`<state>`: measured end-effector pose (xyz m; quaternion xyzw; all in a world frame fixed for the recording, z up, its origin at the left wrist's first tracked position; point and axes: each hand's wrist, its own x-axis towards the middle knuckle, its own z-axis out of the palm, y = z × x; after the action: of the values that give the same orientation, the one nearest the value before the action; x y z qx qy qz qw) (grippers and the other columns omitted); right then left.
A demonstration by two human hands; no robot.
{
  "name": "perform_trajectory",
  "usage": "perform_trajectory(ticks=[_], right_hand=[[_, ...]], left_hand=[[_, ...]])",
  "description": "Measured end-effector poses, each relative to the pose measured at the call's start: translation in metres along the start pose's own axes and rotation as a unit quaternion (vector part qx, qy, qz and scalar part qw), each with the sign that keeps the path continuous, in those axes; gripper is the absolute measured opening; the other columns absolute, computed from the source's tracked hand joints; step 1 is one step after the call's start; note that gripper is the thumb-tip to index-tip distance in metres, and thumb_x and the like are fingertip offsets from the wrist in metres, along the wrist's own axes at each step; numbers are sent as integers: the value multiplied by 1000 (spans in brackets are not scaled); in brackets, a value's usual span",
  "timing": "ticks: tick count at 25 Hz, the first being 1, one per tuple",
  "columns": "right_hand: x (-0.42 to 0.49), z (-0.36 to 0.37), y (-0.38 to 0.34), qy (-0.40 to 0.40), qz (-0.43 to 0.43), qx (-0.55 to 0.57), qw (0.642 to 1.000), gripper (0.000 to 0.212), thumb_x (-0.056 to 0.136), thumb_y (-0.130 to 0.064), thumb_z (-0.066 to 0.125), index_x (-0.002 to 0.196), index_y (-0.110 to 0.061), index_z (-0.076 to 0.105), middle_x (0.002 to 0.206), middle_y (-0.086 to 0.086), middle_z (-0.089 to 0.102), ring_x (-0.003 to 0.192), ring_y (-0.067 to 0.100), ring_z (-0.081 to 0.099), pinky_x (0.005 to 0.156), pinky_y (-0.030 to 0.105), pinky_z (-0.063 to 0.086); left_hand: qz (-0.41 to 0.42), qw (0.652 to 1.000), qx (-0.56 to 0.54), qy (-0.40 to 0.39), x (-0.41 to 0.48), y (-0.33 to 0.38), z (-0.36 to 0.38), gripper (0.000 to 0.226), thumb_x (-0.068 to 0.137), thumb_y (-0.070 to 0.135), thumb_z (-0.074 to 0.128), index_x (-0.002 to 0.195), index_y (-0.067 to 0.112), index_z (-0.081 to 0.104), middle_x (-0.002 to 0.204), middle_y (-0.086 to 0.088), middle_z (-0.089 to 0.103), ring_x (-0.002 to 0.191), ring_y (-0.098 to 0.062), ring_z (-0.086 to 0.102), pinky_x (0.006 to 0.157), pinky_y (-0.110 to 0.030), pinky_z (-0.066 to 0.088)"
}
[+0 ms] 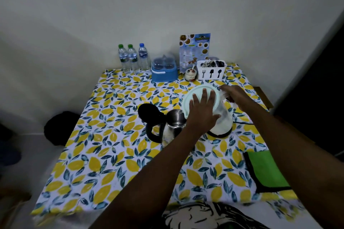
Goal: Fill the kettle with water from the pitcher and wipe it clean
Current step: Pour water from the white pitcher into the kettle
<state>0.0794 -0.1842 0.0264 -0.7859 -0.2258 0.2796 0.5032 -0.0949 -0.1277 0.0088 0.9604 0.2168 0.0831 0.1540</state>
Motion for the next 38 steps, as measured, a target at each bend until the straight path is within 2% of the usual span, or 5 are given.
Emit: perform_trajectory(ticks=[12, 20, 30, 35, 38], right_hand=[[-6, 17, -36, -11, -34, -67, 997, 40, 84, -31, 63, 55, -15, 40, 50, 4, 29, 37, 13, 24, 46, 29, 21], [-10, 18, -41, -2, -37, -73, 997, 33, 86, -27, 63, 61, -14, 46, 55, 5, 35, 39, 11, 29, 38, 21, 25], [-7, 16, -39, -13, -36, -85, 996, 30, 81, -32, 65, 62, -15, 49, 56, 6, 37, 46, 16, 29, 46, 26, 24], [-10, 17, -43, -14, -45, -97, 994, 32, 82, -32, 63, 60, -15, 47, 51, 5, 36, 43, 15, 27, 47, 28, 23], [-12, 18, -46, -12, -43, -88, 995, 31, 83, -28, 64, 59, -15, 47, 39, -5, 38, 36, 10, 28, 46, 27, 23]], left_hand=[[-16, 997, -65, 32, -2, -19, -2, 88, 90, 44, 57, 153, 14, 3, 162, -17, 1, 142, -55, 8, 113, -62, 19], [-12, 995, -84, 45, -3, -19, -2, 88, 90, 45, 57, 153, 14, 3, 161, -19, 2, 141, -55, 9, 113, -62, 19], [-18, 994, -94, 56, -5, -16, 2, 87, 89, 45, 58, 153, 14, 6, 161, -18, 5, 140, -56, 12, 111, -63, 21], [-23, 993, -94, 61, -4, -16, 2, 88, 89, 46, 58, 153, 15, 7, 161, -17, 7, 141, -55, 13, 111, -63, 22], [-25, 993, -98, 64, -5, -16, 1, 88, 89, 46, 58, 153, 15, 7, 161, -17, 7, 140, -56, 12, 111, -63, 22]])
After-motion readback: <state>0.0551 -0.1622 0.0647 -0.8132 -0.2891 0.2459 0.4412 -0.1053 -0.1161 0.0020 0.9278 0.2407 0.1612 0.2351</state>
